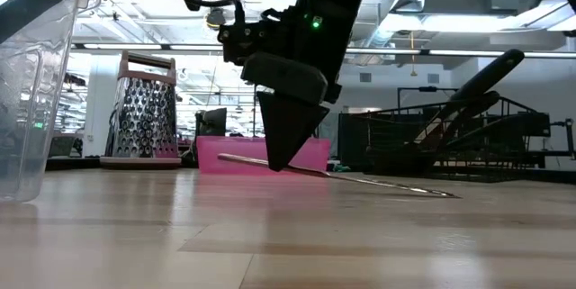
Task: Pick & Place Kitchen Items
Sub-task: Put the gold table knife into the pink bin
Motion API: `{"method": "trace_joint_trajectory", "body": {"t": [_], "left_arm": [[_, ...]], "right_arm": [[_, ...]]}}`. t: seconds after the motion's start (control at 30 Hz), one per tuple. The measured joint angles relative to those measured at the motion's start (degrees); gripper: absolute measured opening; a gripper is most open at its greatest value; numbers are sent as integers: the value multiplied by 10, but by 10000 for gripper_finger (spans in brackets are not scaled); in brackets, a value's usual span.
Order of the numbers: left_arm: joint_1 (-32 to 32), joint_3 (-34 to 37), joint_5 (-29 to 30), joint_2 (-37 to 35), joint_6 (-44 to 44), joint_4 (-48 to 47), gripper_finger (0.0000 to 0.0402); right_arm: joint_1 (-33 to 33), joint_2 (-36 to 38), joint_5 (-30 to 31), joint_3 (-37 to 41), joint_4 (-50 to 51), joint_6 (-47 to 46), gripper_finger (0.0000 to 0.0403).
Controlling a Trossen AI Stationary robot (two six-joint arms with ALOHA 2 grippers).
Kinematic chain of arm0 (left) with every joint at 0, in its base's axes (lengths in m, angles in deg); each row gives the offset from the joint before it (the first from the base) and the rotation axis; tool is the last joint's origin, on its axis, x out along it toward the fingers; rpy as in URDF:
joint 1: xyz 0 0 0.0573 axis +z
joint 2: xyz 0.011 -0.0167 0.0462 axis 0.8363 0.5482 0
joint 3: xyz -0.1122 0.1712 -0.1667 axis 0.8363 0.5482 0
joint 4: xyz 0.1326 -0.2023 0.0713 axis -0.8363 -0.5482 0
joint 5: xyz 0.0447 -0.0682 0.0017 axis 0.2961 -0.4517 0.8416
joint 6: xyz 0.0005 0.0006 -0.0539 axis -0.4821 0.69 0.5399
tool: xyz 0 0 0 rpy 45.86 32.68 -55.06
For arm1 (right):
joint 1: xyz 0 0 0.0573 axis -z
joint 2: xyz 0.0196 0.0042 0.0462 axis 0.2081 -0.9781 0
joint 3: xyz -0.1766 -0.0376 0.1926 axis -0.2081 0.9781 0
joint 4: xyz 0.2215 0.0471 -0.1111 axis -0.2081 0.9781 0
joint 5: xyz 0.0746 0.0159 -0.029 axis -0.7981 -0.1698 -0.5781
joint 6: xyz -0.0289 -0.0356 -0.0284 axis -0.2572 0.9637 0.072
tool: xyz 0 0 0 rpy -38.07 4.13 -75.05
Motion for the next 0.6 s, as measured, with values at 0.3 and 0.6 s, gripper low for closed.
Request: {"method": "trace_joint_trajectory", "body": {"t": [0.3, 0.6], "left_arm": [[0, 1, -7, -14, 15, -3, 102], [0, 0, -9, -131, 30, 1, 102]], "right_arm": [[0, 1, -5, -1, -2, 1, 66], [0, 2, -19, -1, -16, 0, 66]]}}
